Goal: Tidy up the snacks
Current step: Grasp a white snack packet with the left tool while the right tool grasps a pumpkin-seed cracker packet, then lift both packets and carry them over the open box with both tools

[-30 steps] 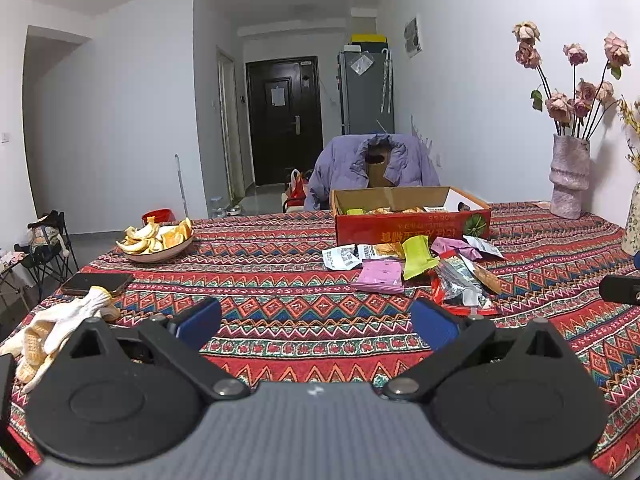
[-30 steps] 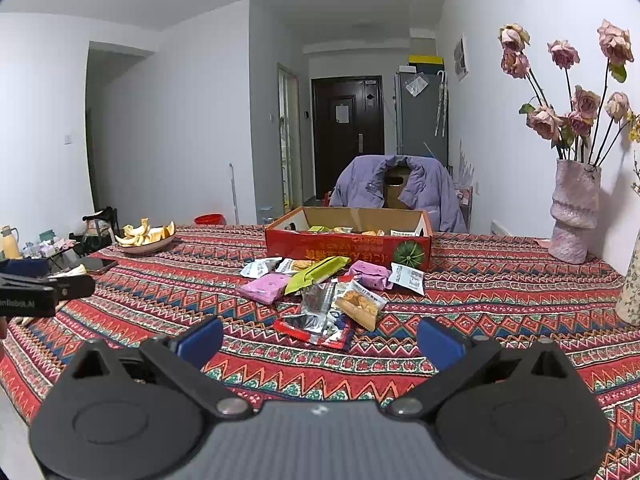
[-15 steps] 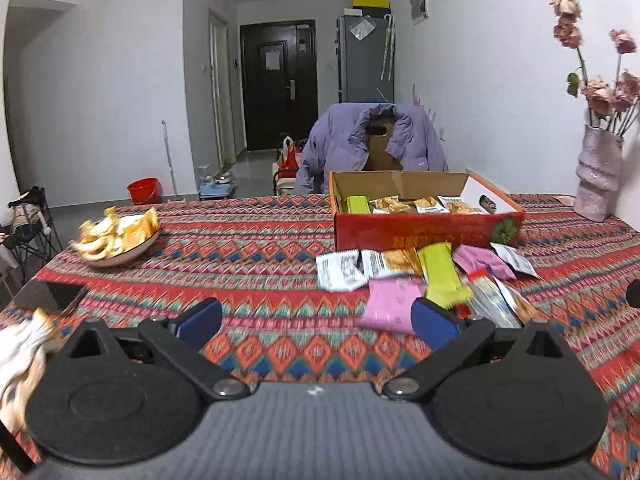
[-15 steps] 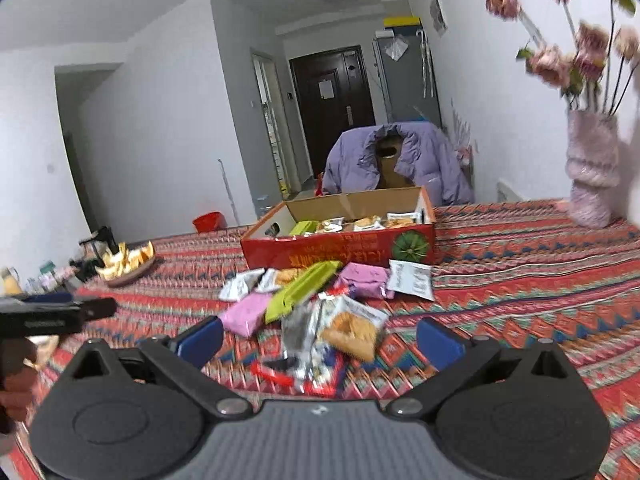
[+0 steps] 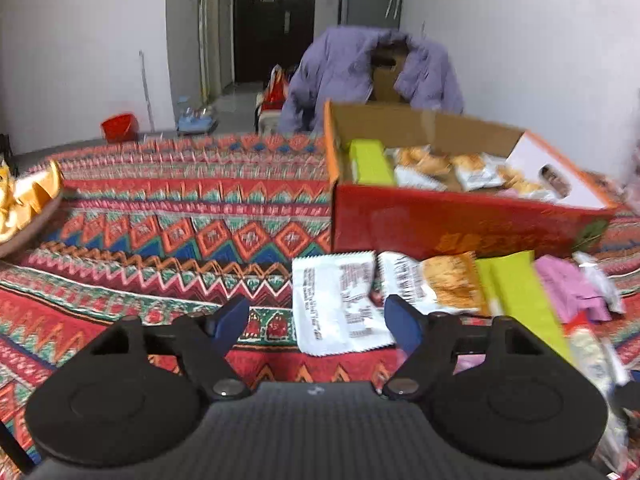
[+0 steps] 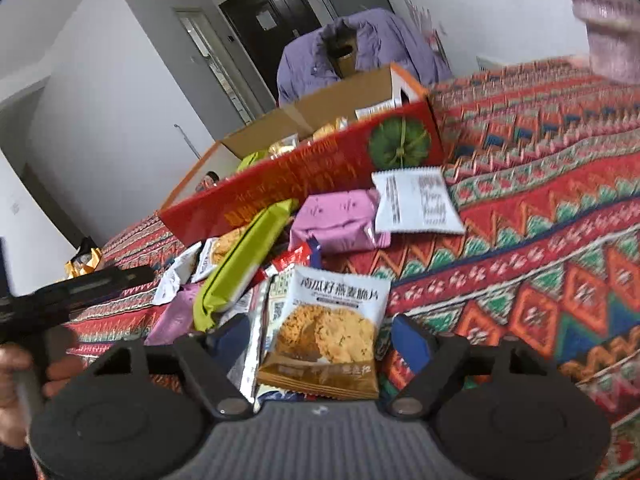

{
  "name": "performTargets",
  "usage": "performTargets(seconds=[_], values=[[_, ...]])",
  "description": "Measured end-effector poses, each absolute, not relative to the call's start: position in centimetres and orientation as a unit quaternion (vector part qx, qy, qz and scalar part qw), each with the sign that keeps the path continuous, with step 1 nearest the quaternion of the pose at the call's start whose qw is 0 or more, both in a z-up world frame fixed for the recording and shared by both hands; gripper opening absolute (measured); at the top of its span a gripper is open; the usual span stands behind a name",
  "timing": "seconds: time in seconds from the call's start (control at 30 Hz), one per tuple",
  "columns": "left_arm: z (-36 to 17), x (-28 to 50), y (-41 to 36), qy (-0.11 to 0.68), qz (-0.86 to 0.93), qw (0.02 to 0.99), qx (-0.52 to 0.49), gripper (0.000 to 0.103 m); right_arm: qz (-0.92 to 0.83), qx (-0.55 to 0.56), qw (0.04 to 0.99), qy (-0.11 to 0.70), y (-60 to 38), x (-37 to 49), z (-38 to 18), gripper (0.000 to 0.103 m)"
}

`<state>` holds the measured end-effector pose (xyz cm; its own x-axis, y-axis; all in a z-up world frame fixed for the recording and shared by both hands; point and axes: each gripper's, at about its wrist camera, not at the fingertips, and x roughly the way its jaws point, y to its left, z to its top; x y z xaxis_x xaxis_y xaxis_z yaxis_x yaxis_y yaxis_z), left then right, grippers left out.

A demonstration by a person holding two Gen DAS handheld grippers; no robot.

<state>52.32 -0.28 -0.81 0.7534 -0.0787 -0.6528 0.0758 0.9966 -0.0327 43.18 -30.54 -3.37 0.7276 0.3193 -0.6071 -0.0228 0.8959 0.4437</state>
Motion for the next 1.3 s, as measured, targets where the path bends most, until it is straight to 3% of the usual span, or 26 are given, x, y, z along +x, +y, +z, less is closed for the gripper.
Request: performTargets(seconds=[0.2,0.3,0.4,0.6,1.3], values=[[-2.4,54.5,-0.5,0.355,-0.056,0.933,-0.017,0.073,0.105,0.194,0.910,0.352,-30.1,43.3,-3.6,0.053],[-2.9,55.2,-1.0,0.351,-0.052,0.935,-0.006,0.070,0.107,0.201,0.909,0.349,-30.5,43.4,-3.8,0.052],[-2.9,55.5,-1.4,0.344,-0.038,0.938,0.008,0.053,0.108,0.200,0.910,0.346,-30.5,43.4,-3.7,0.052],[-2.0,54.4,-0.2,0.344,-0.027,0.939,-0.010,0.047,0.103,0.193,0.914,0.342,-30.4,42.8,-3.3,0.051],[6.5,29.7,2.4,0.272,0.002,0.961,-0.050,0.047,0.131,0.120,0.941,0.289,-29.6,30.6,2.7,0.051]])
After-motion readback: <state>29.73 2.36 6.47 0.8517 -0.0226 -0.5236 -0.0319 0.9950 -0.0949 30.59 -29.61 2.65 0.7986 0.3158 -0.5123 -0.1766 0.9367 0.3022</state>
